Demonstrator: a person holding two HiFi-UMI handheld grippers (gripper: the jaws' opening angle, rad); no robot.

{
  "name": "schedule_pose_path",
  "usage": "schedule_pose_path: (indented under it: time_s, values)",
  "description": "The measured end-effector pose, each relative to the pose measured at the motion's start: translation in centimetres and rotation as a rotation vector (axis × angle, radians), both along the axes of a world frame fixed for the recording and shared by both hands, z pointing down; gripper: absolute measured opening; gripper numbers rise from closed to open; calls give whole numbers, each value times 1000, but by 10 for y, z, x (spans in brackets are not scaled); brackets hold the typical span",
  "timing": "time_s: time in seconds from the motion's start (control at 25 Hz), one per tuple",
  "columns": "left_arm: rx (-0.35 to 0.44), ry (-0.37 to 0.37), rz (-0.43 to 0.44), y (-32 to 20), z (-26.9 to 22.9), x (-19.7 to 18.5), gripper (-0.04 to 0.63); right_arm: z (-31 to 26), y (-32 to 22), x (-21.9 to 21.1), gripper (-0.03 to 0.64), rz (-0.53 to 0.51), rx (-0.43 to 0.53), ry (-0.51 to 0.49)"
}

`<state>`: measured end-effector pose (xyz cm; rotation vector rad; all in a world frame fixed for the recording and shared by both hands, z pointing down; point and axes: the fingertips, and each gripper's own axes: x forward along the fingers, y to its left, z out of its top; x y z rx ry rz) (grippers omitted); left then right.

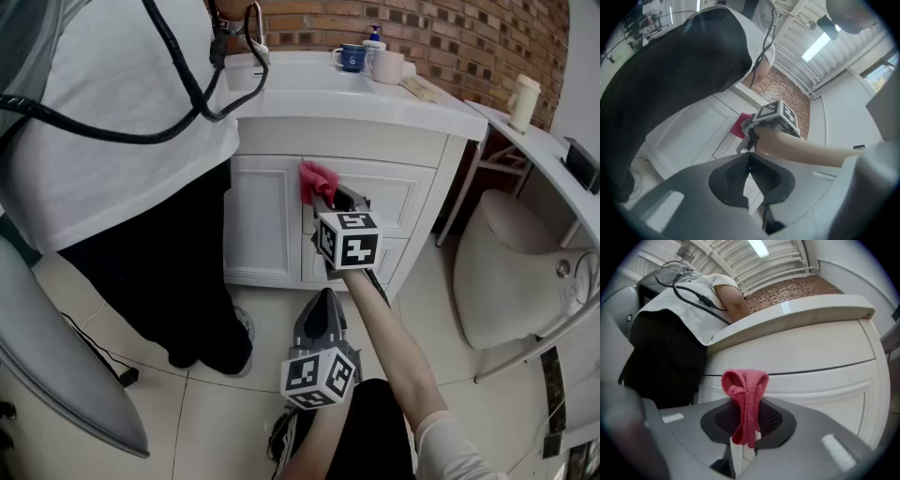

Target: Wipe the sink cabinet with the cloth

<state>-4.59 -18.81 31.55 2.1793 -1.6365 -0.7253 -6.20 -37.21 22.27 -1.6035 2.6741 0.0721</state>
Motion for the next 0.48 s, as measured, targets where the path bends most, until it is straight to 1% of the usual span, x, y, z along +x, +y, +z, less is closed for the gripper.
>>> schedule_pose_path:
  time_s: [0.12, 0.24, 0.36, 0.48]
  values:
    - [-3, 8, -9, -1, 0, -10, 15, -1, -9, -7, 72, 15, -9, -39]
    - [-5, 12, -10, -6, -1, -14, 15, -4, -12, 2, 72, 22, -15, -59]
    - [-11, 7, 1, -7, 0, -10, 15, -4, -13, 38, 72, 74, -13, -47]
    - [-20, 2, 12, -9, 3, -5, 15, -4, -13, 99, 72, 166, -16, -52]
